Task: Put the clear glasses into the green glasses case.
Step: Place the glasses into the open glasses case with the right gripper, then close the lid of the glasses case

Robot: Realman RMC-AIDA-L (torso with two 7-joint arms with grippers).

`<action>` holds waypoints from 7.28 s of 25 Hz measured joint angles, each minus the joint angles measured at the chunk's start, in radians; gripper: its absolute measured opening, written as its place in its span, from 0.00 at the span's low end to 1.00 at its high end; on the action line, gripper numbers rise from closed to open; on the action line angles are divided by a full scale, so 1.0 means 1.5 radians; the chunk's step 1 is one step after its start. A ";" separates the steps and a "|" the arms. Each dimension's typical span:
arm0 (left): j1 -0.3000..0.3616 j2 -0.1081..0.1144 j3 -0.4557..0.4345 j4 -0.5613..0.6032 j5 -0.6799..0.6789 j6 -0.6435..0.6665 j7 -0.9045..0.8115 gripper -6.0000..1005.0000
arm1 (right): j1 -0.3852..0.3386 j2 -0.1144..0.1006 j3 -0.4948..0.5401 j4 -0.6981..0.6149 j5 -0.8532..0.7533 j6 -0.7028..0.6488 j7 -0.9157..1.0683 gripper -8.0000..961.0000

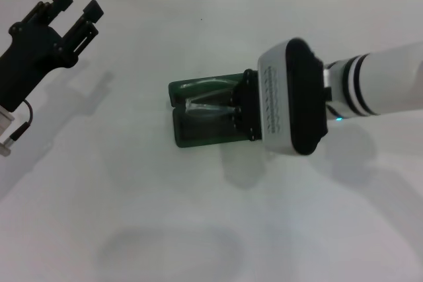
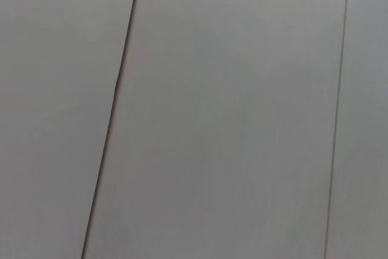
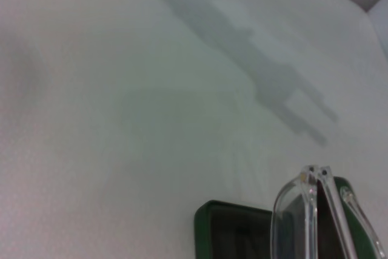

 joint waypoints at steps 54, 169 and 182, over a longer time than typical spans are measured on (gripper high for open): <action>-0.042 0.001 0.000 -0.007 0.001 -0.037 0.000 0.65 | -0.019 -0.003 0.098 -0.003 0.083 -0.070 0.091 0.40; -0.225 -0.002 0.268 0.056 0.314 -0.331 -0.400 0.59 | -0.086 -0.035 0.674 0.472 0.619 -0.506 -0.493 0.82; -0.207 -0.002 0.316 0.058 0.322 -0.304 -0.405 0.59 | -0.086 -0.033 0.673 0.473 0.615 -0.498 -0.494 0.82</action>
